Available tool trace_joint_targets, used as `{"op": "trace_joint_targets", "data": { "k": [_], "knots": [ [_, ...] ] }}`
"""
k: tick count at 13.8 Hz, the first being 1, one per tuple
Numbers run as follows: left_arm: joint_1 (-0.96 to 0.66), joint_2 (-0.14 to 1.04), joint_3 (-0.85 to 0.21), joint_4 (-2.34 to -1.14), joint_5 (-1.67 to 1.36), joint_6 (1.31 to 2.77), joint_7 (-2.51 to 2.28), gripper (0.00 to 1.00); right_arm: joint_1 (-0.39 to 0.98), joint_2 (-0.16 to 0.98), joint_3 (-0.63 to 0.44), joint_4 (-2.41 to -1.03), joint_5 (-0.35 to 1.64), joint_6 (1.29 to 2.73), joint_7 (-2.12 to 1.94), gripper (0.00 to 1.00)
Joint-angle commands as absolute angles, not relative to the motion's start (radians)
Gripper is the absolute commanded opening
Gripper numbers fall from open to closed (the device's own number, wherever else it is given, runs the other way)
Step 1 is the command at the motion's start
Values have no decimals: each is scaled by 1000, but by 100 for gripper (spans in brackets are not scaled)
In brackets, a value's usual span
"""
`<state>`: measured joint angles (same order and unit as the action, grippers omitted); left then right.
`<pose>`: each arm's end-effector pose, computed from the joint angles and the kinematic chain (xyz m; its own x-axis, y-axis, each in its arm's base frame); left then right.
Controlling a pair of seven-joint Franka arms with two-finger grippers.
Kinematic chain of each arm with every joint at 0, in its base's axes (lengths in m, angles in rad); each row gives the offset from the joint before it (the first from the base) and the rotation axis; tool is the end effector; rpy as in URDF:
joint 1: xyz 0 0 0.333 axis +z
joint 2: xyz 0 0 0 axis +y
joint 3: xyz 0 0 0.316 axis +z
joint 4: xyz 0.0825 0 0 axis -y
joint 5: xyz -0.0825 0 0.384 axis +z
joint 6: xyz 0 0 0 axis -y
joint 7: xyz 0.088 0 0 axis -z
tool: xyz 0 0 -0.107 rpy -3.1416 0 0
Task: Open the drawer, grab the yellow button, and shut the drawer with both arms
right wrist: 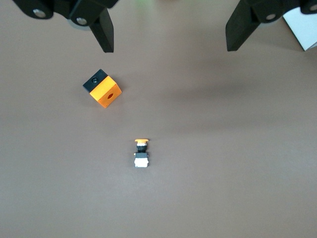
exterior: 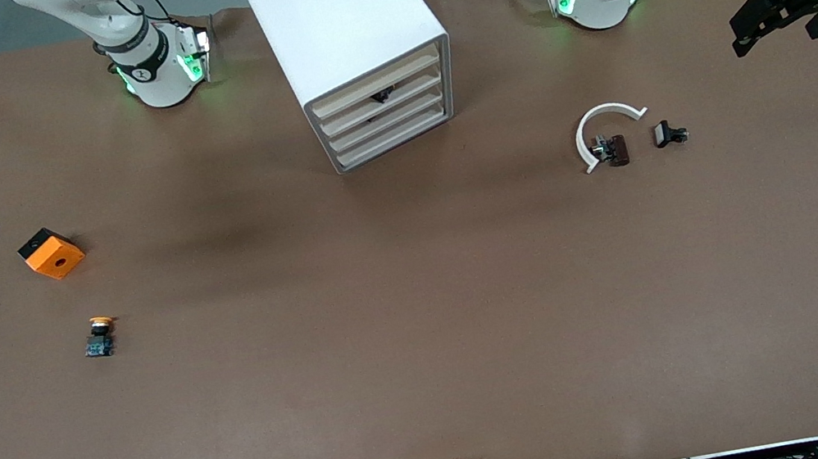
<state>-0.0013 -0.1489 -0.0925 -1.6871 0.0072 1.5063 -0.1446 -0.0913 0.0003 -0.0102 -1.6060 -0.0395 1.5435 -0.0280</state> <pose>0.4981 -0.0498 0.6426 0.9982 0.0527 -0.0292 0.0520 -0.9983 -0.0254 0.5471 -0.0601 0.6056 0.9952 -0.0743 -0.0638 -0.0720 -0.9967 0.0377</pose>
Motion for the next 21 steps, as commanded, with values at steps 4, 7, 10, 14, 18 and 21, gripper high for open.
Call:
{"op": "trace_joint_targets", "data": {
  "k": [4, 7, 10, 14, 18, 21],
  "knots": [
    [3, -183, -94, -1713, 8, 1494, -129, 100, -80, 6, -11, -1503, -31, 1470, -3, 100],
    [3, -176, -92, -1707, 14, 1494, -130, 100, -83, -3, -15, -1509, -29, 1419, 8, 100],
    [-2, -146, -100, -1671, 52, 1494, -130, 100, -81, -37, -14, -1512, -22, 1407, 9, 100],
    [-5, -114, -100, -1625, 52, 1494, -137, 100, -89, -75, -20, -1558, 25, 1404, 29, 100],
    [-2, -117, -97, -1617, 38, 1479, -135, 100, -91, -112, -20, -1600, 25, 1402, 29, 100],
    [0, -117, -97, -1614, 38, 1477, -130, 100, -98, -114, -18, -1600, 26, 1401, 28, 100]
  ]
}}
